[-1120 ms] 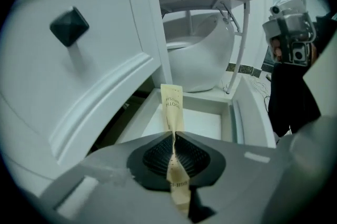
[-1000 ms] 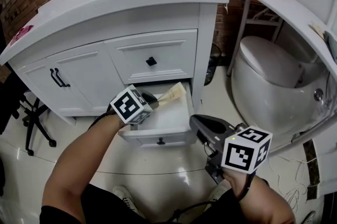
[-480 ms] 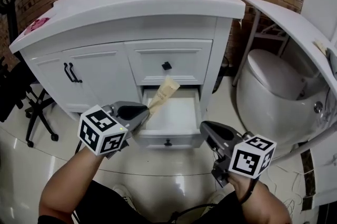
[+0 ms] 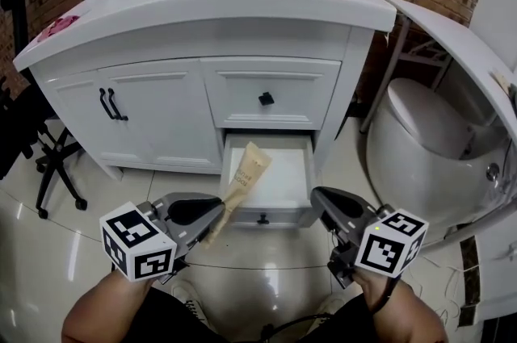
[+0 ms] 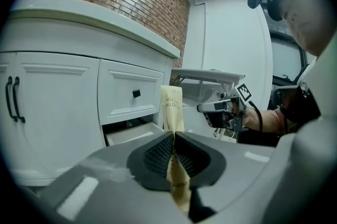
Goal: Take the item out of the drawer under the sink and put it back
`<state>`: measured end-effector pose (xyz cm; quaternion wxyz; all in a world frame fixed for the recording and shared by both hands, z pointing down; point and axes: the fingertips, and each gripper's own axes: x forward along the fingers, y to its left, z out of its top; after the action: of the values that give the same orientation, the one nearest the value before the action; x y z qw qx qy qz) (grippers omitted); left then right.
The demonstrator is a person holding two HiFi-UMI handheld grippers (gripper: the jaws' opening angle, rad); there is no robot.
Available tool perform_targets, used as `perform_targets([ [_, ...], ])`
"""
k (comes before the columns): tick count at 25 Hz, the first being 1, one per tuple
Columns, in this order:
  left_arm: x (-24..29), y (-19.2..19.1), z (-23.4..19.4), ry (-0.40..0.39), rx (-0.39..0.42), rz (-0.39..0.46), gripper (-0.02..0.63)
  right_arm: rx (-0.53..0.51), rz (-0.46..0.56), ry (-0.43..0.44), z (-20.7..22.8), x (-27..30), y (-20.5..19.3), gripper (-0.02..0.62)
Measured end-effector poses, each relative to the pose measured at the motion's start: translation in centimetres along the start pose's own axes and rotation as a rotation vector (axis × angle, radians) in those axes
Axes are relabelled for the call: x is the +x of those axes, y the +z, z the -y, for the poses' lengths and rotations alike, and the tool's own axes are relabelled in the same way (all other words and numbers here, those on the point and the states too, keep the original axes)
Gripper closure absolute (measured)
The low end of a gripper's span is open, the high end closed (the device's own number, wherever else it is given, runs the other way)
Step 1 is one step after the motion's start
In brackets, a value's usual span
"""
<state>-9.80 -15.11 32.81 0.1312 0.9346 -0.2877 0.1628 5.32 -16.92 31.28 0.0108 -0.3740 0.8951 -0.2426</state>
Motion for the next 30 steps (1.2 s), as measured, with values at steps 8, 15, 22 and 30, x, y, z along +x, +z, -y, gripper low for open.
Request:
perform_targets([
  [8, -0.2, -1.7, -0.9, 0.000, -0.068, -0.007, 0.581, 0.006, -0.016, 0.009, 0.0, 1.5, -0.5, 0.591],
  [15, -0.1, -1.3, -0.9, 0.007, -0.057, 0.010, 0.583, 0.012, -0.037, 0.015, -0.2, 1.8, -1.1, 0.591],
  [22, 0.8, -1.6, -0.2, -0.007, -0.052, -0.008, 0.581, 0.032, -0.039, 0.022, -0.3, 1.5, -1.2, 0.591],
  [30, 1.4, -1.8, -0.2, -0.015, -0.048, -0.017, 0.582, 0.032, -0.043, 0.024, -0.3, 1.4, -1.4, 0.591],
])
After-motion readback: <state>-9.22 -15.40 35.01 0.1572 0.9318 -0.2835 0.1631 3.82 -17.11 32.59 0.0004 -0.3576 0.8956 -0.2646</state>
